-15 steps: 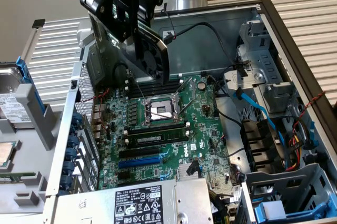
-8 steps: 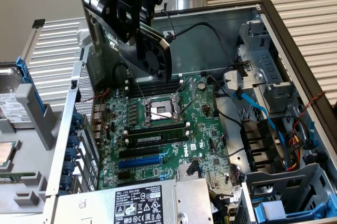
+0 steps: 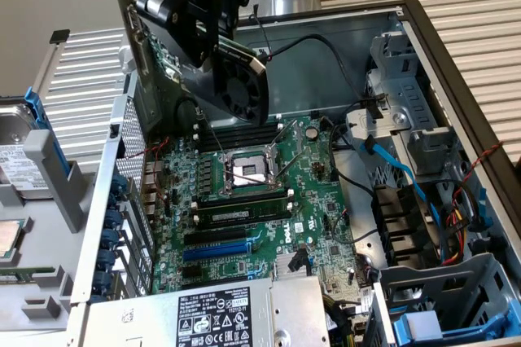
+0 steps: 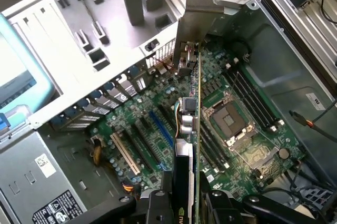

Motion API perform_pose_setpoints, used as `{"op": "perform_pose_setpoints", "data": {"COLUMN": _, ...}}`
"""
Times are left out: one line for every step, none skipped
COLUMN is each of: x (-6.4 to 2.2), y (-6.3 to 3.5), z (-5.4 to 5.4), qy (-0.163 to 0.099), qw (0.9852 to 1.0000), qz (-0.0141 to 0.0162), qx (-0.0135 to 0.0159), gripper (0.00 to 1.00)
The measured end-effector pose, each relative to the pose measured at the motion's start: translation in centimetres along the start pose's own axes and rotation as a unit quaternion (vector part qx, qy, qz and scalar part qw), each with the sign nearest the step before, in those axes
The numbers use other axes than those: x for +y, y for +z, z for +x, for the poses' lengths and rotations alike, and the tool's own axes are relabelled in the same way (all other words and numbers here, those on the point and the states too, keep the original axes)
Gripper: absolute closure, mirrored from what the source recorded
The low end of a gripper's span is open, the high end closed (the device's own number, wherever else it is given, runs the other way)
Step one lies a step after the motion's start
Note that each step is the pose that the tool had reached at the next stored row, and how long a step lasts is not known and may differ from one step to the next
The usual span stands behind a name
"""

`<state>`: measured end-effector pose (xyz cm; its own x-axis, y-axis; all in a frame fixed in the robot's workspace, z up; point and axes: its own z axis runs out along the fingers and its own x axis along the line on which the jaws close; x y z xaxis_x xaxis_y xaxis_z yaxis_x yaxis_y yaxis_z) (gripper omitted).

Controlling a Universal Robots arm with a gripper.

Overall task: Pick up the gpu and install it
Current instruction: 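Pick up the gpu and move the gpu toward the slot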

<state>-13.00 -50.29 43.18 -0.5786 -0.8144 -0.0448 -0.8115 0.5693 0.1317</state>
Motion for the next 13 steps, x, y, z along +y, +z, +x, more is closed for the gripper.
{"op": "perform_pose_setpoints", "data": {"x": 0.0, "y": 0.0, "z": 0.0, "qy": 0.0, "qw": 1.0, "qz": 0.0, "qx": 0.0001, "gripper": 0.71}}
{"op": "perform_pose_setpoints", "data": {"x": -0.01, "y": 0.0, "z": -0.01, "qy": 0.0, "qw": 1.0, "qz": 0.0, "qx": 0.0001, "gripper": 0.71}}
{"op": "perform_pose_setpoints", "data": {"x": -0.01, "y": 0.0, "z": -0.01, "qy": 0.0, "qw": 1.0, "qz": 0.0, "qx": 0.0, "gripper": 0.71}}
{"op": "perform_pose_setpoints", "data": {"x": -0.01, "y": 0.0, "z": -0.01, "qy": 0.0, "qw": 1.0, "qz": -0.0001, "qx": 0.0001, "gripper": 0.71}}
{"op": "perform_pose_setpoints", "data": {"x": -0.01, "y": 0.01, "z": -0.01, "qy": -0.003, "qw": 1.0, "qz": -0.0007, "qx": 0.0007, "gripper": 0.71}}
{"op": "perform_pose_setpoints", "data": {"x": -0.02, "y": 0.01, "z": -0.02, "qy": -0.007, "qw": 1.0, "qz": -0.0023, "qx": 0.0022, "gripper": 0.71}}
{"op": "perform_pose_setpoints", "data": {"x": -0.01, "y": 0.0, "z": -0.01, "qy": -0.011, "qw": 0.9999, "qz": -0.0039, "qx": 0.004, "gripper": 0.71}}
{"op": "perform_pose_setpoints", "data": {"x": -0.01, "y": 0.0, "z": -0.01, "qy": -0.017, "qw": 0.9998, "qz": -0.0057, "qx": 0.0057, "gripper": 0.71}}
{"op": "perform_pose_setpoints", "data": {"x": -0.01, "y": 0.0, "z": -0.01, "qy": -0.022, "qw": 0.9997, "qz": -0.0074, "qx": 0.0075, "gripper": 0.71}}
{"op": "perform_pose_setpoints", "data": {"x": -0.01, "y": 0.0, "z": -0.01, "qy": -0.028, "qw": 0.9995, "qz": -0.0091, "qx": 0.0093, "gripper": 0.71}}
{"op": "perform_pose_setpoints", "data": {"x": -0.01, "y": 0.0, "z": -0.01, "qy": -0.034, "qw": 0.9993, "qz": -0.0106, "qx": 0.011, "gripper": 0.71}}
{"op": "perform_pose_setpoints", "data": {"x": 0.0, "y": 0.0, "z": -0.01, "qy": -0.04, "qw": 0.999, "qz": -0.0122, "qx": 0.0127, "gripper": 0.71}}
{"op": "perform_pose_setpoints", "data": {"x": -0.01, "y": 0.0, "z": -0.01, "qy": -0.046, "qw": 0.9987, "qz": -0.0136, "qx": 0.0144, "gripper": 0.71}}
